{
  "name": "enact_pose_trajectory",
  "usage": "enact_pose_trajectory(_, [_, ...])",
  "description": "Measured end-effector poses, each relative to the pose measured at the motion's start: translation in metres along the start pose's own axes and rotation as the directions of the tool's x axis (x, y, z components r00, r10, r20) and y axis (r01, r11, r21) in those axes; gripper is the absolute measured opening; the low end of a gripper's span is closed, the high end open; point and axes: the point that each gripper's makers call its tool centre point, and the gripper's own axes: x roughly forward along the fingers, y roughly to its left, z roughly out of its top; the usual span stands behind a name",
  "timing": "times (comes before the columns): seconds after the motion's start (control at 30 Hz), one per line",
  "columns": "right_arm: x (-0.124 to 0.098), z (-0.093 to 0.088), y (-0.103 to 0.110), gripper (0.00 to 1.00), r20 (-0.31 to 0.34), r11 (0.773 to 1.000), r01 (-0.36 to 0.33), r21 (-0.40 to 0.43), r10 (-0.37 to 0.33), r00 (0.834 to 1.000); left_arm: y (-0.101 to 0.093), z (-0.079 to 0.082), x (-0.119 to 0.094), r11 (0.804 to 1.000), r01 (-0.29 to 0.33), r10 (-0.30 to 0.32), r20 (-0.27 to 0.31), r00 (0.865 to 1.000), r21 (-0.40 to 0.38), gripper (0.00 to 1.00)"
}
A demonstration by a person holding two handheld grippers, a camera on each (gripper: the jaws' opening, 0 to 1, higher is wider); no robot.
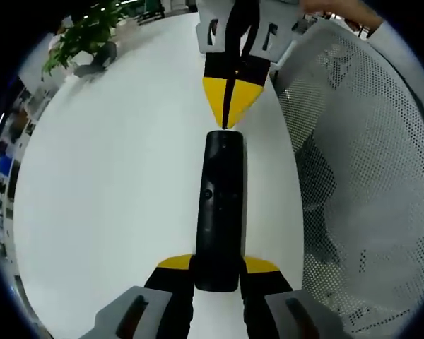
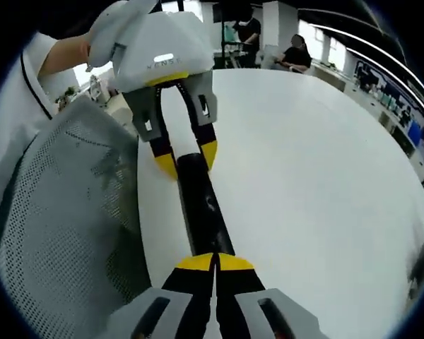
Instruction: Press the specified remote control buttons in sequence, fully releasing each button before pressing the next.
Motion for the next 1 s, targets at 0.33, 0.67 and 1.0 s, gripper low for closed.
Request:
enact_pose_trajectory(0.33, [0.007, -0.003, -0.001, 0.00, -0.080, 0.994, -0.008, -0.111, 0.000, 0.997, 0.001, 0.000, 0.000, 1.000, 0.005, -0.005, -0.013, 1.000, -0.005, 0.24])
enact_pose_trajectory(0.67, [0.011, -0.003, -0.003, 0.00, -0.188, 0.993, -0.071, -0.091, 0.053, 0.981, 0.002, 0.000, 0.000, 1.000, 0.016, -0.015, 0.023, 1.000, -0.003, 0.24])
enact_pose_trajectory(1.0, [0.007, 0.001, -0.003, 0.00, -0.029, 0.995, -0.073, -0.066, 0.071, 0.997, 0.002, 0.000, 0.000, 0.999, 0.004, -0.002, 0.056, 0.998, -0.037, 0.24])
